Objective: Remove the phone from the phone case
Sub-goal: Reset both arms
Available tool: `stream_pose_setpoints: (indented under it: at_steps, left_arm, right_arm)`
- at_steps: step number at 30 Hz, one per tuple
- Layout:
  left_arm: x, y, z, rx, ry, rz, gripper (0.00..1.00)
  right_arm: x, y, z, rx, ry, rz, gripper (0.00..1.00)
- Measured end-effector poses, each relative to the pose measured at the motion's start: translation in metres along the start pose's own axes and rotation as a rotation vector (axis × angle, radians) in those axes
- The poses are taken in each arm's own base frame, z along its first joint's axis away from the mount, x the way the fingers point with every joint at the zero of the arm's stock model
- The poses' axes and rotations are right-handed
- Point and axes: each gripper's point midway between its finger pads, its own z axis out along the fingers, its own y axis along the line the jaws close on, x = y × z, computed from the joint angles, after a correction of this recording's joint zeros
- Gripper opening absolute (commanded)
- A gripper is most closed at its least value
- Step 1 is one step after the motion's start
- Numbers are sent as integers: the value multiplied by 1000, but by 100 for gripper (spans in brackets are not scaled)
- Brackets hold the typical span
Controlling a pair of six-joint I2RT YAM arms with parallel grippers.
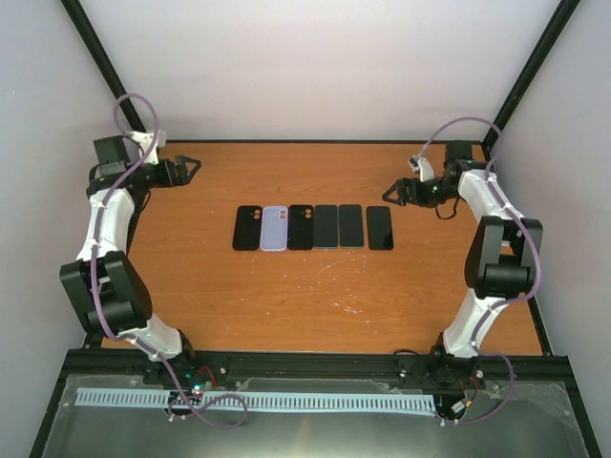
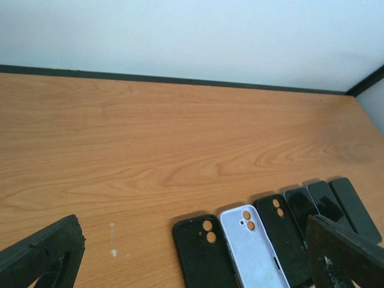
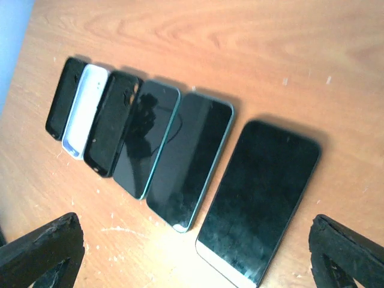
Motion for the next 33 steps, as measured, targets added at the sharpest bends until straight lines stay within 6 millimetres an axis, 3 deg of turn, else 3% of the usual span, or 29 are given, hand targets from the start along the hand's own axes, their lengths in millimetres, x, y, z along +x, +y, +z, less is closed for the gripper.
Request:
stream_pose_setpoints:
  at_steps: [6,9,13,18,23,28,33]
  left_arm:
    - [-18,29,-33,-56,-88,-9,100]
    - [-25,49,-49,-109,-132,-9,100]
    - [-22,66,-63,-184,-174,2,100]
    - [4,74,-59,-223,-168,-6,100]
    - [34,84,-48,-234,-141,-25,100]
    - [53,91,-41,-249,-134,-13,100]
    - [58,94,-39,-261,-137,10,100]
  right_arm:
    - [-34,31,-48,90,-195,-207,100]
    - [-36,40,-71,153,-299,-284,100]
    - [-32,35,-92,243,-419,-333,100]
    - [-21,13,-98,314,-499,-330,100]
    - [-1,-16,-92,369,-521,-302,100]
    - [11,-30,-85,391,-534,-296,100]
    - [9,-36,-89,415,-564,-318,100]
